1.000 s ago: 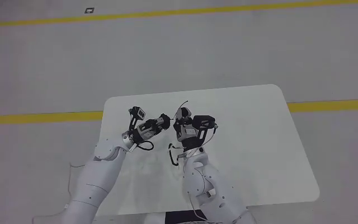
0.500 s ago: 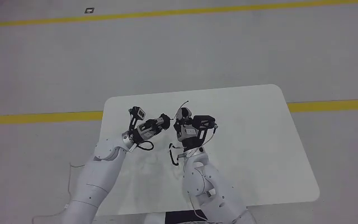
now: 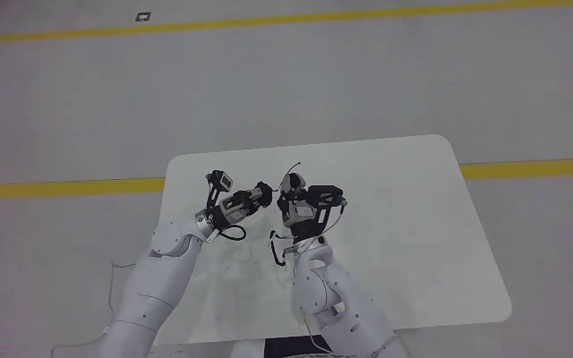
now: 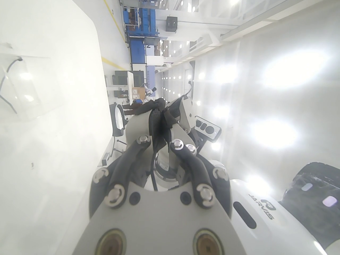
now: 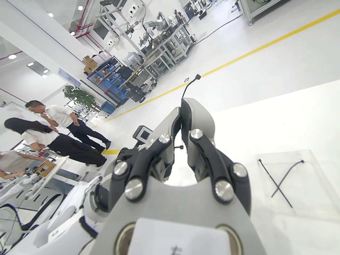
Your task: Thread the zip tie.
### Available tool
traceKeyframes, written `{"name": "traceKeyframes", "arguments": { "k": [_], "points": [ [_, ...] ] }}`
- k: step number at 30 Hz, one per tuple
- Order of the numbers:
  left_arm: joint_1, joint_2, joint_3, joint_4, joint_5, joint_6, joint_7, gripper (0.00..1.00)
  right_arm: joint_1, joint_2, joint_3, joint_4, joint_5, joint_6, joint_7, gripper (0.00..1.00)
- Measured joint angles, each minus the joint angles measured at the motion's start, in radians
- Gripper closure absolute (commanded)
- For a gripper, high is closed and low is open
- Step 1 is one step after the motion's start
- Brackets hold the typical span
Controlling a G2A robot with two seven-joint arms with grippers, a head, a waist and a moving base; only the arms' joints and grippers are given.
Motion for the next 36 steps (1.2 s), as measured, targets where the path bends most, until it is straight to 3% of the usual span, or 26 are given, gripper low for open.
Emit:
{"name": "traceKeyframes", "arguments": {
  "k": [25, 36],
  "points": [
    [0.0, 0.0, 0.0, 0.0, 0.0, 0.0, 0.0, 1.0, 0.012, 0.002, -0.004, 0.027, -0.027, 0.05, 0.028, 1.0],
    [0.0, 0.0, 0.0, 0.0, 0.0, 0.0, 0.0, 1.0, 0.014, 0.003, -0.01, 0.025, -0.014, 0.031, 0.036, 1.0]
  ]
}}
